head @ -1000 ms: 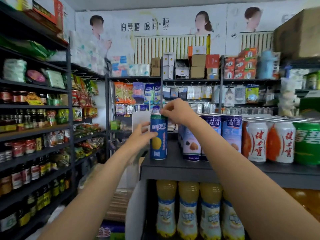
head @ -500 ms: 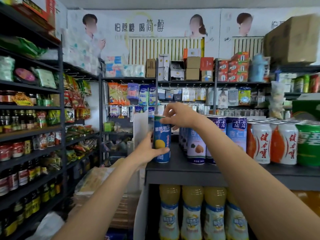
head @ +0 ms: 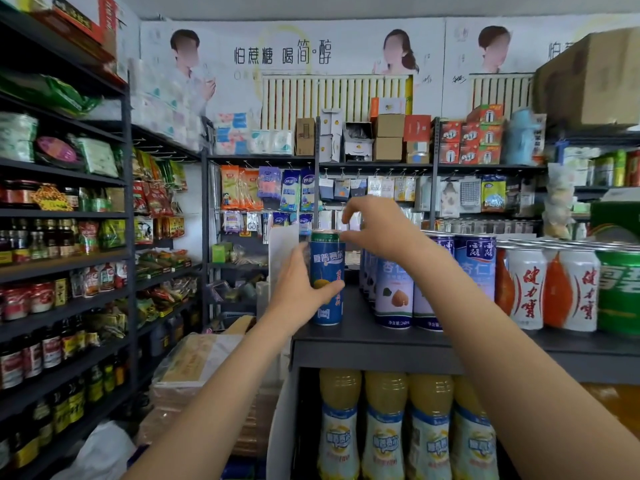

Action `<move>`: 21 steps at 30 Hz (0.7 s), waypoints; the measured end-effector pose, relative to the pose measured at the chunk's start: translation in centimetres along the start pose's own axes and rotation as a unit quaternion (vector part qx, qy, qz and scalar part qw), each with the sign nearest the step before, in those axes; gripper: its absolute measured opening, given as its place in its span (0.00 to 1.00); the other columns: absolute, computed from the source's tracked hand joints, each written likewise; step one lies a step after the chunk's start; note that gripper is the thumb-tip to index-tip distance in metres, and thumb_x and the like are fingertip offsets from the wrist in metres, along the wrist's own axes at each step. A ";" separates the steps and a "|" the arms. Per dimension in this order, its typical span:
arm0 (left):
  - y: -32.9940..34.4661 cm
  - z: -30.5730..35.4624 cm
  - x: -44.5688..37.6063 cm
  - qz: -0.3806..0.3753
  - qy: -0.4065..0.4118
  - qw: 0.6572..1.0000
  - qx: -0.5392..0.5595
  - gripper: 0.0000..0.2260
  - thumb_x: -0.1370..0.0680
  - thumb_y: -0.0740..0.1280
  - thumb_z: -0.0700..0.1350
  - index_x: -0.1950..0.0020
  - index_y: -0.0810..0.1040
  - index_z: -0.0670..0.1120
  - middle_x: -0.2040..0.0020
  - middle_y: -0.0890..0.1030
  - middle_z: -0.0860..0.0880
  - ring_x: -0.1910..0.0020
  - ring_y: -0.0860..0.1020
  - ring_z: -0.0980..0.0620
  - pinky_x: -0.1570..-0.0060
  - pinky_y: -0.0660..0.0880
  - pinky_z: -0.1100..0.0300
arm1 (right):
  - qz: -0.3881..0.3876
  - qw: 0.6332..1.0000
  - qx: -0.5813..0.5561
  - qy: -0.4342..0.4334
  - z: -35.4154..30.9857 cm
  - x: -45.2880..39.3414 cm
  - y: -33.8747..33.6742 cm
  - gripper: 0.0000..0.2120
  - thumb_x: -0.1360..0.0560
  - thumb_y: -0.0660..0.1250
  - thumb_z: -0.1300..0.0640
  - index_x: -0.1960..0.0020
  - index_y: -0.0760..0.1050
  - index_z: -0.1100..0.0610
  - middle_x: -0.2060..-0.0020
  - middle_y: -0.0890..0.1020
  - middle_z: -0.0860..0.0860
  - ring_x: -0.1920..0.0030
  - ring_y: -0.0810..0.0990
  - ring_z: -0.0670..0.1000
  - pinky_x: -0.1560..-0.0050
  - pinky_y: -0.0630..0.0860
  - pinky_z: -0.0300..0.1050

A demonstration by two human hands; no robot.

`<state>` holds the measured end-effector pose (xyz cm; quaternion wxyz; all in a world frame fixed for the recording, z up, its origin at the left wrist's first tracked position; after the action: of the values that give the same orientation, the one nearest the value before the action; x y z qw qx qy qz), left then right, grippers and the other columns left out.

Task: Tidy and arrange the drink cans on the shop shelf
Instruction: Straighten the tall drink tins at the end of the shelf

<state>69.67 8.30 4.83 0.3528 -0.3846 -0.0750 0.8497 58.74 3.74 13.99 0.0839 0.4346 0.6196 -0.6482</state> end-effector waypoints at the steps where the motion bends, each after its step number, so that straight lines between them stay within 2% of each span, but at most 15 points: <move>1: -0.4 1.0 0.1 0.030 0.035 0.999 -0.026 0.35 0.28 0.71 0.47 0.27 0.55 0.49 0.29 0.63 0.48 0.32 0.64 0.50 0.37 0.63 0.58 | 0.034 0.999 0.030 0.000 0.5 0.5 -1.0 0.12 0.26 0.68 0.55 0.44 0.74 0.57 0.42 0.75 0.55 0.46 0.71 0.53 0.48 0.67 0.44; 2: -0.6 1.9 0.2 0.051 0.062 0.996 -0.048 0.36 0.28 0.71 0.47 0.26 0.54 0.50 0.29 0.61 0.49 0.31 0.62 0.50 0.36 0.62 0.57 | 0.046 0.996 0.073 0.009 1.2 1.1 -1.6 0.14 0.26 0.68 0.53 0.43 0.73 0.56 0.41 0.74 0.55 0.42 0.70 0.55 0.44 0.67 0.49; 4: -0.4 3.0 0.2 0.069 0.083 0.991 -0.084 0.38 0.27 0.70 0.46 0.25 0.50 0.52 0.28 0.59 0.48 0.31 0.62 0.49 0.34 0.63 0.54 | -0.010 0.986 0.157 0.053 3.1 2.1 -1.5 0.21 0.28 0.70 0.51 0.38 0.69 0.55 0.38 0.71 0.55 0.35 0.65 0.60 0.37 0.63 0.57; 6: 0.0 3.1 0.2 0.073 0.071 0.990 -0.100 0.39 0.26 0.69 0.44 0.25 0.47 0.55 0.29 0.59 0.47 0.33 0.65 0.46 0.37 0.66 0.51 | -0.089 0.974 0.192 0.083 4.6 3.3 -0.5 0.29 0.29 0.71 0.51 0.32 0.63 0.54 0.36 0.69 0.55 0.33 0.64 0.60 0.34 0.59 0.60; 8: 0.5 2.9 0.4 0.070 0.065 0.987 -0.132 0.39 0.26 0.69 0.41 0.25 0.47 0.57 0.31 0.60 0.46 0.37 0.69 0.45 0.42 0.71 0.50 | -0.102 0.969 0.213 0.075 5.1 4.0 0.1 0.32 0.30 0.71 0.52 0.30 0.61 0.54 0.36 0.70 0.54 0.33 0.64 0.60 0.32 0.56 0.62; 12: 0.9 2.5 0.7 0.073 0.054 0.983 -0.161 0.36 0.26 0.68 0.39 0.26 0.51 0.57 0.32 0.60 0.46 0.41 0.72 0.44 0.45 0.74 0.50 | -0.067 0.972 0.214 0.072 5.3 4.3 0.1 0.32 0.29 0.71 0.54 0.30 0.60 0.55 0.37 0.71 0.53 0.33 0.64 0.60 0.31 0.53 0.63; 15: 0.6 3.2 1.2 0.111 0.049 0.972 -0.203 0.34 0.26 0.67 0.40 0.26 0.53 0.55 0.29 0.57 0.45 0.34 0.64 0.45 0.40 0.69 0.53 | -0.051 0.973 0.213 0.074 5.1 4.4 0.3 0.32 0.29 0.70 0.55 0.29 0.59 0.55 0.35 0.68 0.54 0.32 0.63 0.60 0.31 0.51 0.64; 18: 0.6 4.9 2.0 0.147 0.090 0.960 -0.218 0.30 0.26 0.65 0.40 0.27 0.57 0.52 0.29 0.57 0.45 0.33 0.61 0.45 0.39 0.65 0.54 | 0.026 0.976 0.206 0.059 5.0 5.5 0.0 0.31 0.28 0.70 0.54 0.30 0.60 0.53 0.32 0.64 0.54 0.31 0.61 0.59 0.29 0.51 0.61; 21: 2.0 6.8 2.9 0.137 0.133 0.961 -0.200 0.28 0.26 0.65 0.38 0.28 0.60 0.51 0.31 0.60 0.46 0.34 0.62 0.46 0.38 0.65 0.54 | 0.101 0.976 0.185 0.052 5.9 7.4 -1.0 0.30 0.28 0.69 0.56 0.30 0.61 0.53 0.31 0.63 0.54 0.31 0.60 0.58 0.30 0.52 0.57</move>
<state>62.42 9.66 7.01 0.1557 -0.5633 -0.1428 0.7988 50.91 1.97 8.93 0.0344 0.5357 0.4456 -0.7164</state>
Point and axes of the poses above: each hand's wrist, its own x-axis away from the middle knuckle, its own y-axis out of the palm, z = x × y, the point moved 7 cm from there along -x, towards the middle knuckle
